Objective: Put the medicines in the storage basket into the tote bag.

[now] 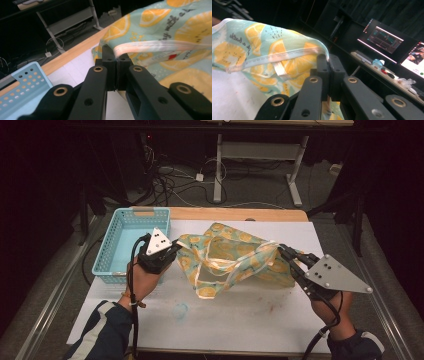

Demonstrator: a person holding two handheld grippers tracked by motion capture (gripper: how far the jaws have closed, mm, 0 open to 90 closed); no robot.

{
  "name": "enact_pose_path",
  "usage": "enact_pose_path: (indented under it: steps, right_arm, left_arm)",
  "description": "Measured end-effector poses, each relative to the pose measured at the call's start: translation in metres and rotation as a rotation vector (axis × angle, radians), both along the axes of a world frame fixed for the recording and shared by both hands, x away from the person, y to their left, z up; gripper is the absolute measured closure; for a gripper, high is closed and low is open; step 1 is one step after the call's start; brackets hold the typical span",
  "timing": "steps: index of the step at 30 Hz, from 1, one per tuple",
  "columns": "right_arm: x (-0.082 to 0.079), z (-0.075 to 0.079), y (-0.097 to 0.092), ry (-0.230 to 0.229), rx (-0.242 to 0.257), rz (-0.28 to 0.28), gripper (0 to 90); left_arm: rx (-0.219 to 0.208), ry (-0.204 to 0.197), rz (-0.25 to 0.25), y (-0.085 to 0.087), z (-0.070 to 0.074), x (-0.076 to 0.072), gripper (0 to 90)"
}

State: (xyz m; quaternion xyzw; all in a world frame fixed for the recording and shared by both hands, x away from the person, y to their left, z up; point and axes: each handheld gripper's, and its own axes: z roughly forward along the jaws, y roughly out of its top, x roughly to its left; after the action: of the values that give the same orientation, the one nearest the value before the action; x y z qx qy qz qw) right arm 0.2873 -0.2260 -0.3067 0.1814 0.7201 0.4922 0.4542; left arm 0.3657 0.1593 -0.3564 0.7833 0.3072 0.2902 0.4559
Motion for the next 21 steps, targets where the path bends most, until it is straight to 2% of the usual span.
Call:
enact_pose_path:
  steps: [5,9,12,14,19,21]
  right_arm:
    - [0.004,0.017,-0.005,-0.032,0.024,-0.029,89.7]
    - [0.006,0.036,-0.006,-0.066,0.039,-0.036,89.7]
    - [0.012,0.048,-0.005,-0.042,0.069,-0.024,89.6]
    - [0.02,0.05,-0.003,-0.037,0.059,-0.036,89.6]
    - [0.045,0.041,0.005,0.017,0.038,-0.061,89.6]
    - [0.056,0.036,0.006,0.043,0.035,-0.07,89.6]
  left_arm:
    - [-0.025,-0.032,-0.012,0.005,0.014,-0.008,87.4]
    - [-0.049,-0.064,-0.034,0.004,0.027,-0.014,87.3]
    - [-0.061,-0.082,-0.051,-0.002,0.032,-0.014,87.2]
    - [-0.062,-0.081,-0.058,-0.008,0.031,-0.01,87.2]
    - [-0.072,-0.054,-0.095,-0.022,0.021,0.004,87.2]
    - [-0.085,-0.029,-0.143,-0.028,0.016,0.013,87.2]
